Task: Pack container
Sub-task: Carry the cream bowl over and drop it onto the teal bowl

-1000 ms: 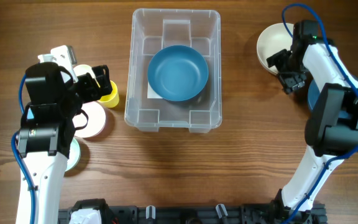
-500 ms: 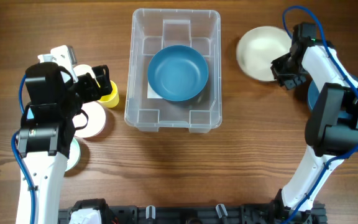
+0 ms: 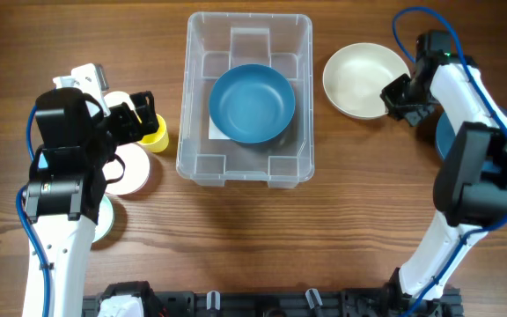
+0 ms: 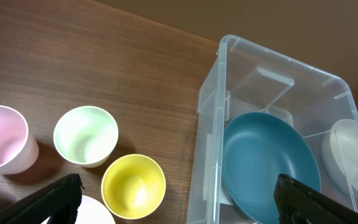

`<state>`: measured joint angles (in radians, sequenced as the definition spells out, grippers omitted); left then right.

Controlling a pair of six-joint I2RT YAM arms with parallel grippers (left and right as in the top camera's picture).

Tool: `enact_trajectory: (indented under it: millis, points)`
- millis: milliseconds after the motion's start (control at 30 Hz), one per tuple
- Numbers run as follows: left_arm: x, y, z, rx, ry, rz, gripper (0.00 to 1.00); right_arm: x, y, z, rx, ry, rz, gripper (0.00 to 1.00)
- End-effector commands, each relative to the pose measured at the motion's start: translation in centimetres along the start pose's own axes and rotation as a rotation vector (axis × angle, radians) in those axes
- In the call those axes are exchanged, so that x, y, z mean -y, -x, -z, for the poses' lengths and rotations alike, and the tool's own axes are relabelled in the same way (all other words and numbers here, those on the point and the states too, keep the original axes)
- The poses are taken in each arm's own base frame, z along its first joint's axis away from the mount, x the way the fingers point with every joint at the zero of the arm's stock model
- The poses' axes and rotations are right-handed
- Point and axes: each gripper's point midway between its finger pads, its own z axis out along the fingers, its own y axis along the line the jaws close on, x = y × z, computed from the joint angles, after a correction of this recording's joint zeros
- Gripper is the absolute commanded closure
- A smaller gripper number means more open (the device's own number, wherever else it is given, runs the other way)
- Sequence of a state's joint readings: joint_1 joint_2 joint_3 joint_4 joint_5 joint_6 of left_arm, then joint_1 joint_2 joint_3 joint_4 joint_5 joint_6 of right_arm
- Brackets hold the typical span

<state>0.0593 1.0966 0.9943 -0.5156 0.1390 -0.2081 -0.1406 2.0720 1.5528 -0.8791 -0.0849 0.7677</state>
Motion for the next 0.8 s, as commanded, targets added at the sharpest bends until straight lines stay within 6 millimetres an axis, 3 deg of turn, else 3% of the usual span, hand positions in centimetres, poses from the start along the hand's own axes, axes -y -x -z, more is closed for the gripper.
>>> enact_trajectory:
  millis: [0, 133, 200, 333, 400, 533, 633, 767]
  points:
    - [0.1, 1.0, 0.5, 0.028, 0.003, 0.009, 0.0, -3.4, 2.4, 10.4, 0.211, 0.167, 0.11, 0.96]
    - [0.1, 1.0, 0.5, 0.029, 0.002, 0.008, 0.0, -4.7, 2.7, 19.1, 0.403, 0.306, 0.169, 0.96]
    - [0.1, 1.0, 0.5, 0.031, 0.002, 0.008, 0.0, -6.0, 1.5, 22.0, 0.458, 0.369, 0.262, 0.96]
    - [0.1, 1.2, 0.5, 0.039, -0.001, 0.007, 0.0, -10.1, -3.1, 24.0, 0.453, 0.447, 0.506, 0.96]
    - [0.1, 1.2, 0.5, 0.038, 0.0, 0.007, 0.0, -12.5, -6.8, 23.8, 0.439, 0.471, 0.66, 0.96]
    - [0.0, 1.3, 0.5, 0.041, 0.004, 0.007, 0.0, -15.3, -12.1, 22.1, 0.394, 0.471, 0.851, 0.96]
    - [-0.1, 1.4, 0.5, 0.045, 0.014, 0.007, 0.0, -16.9, -15.4, 18.6, 0.339, 0.416, 0.94, 0.96]
    - [-0.1, 1.4, 0.5, 0.045, 0.013, 0.007, 0.0, -18.1, -16.7, 12.9, 0.271, 0.338, 0.963, 0.96]
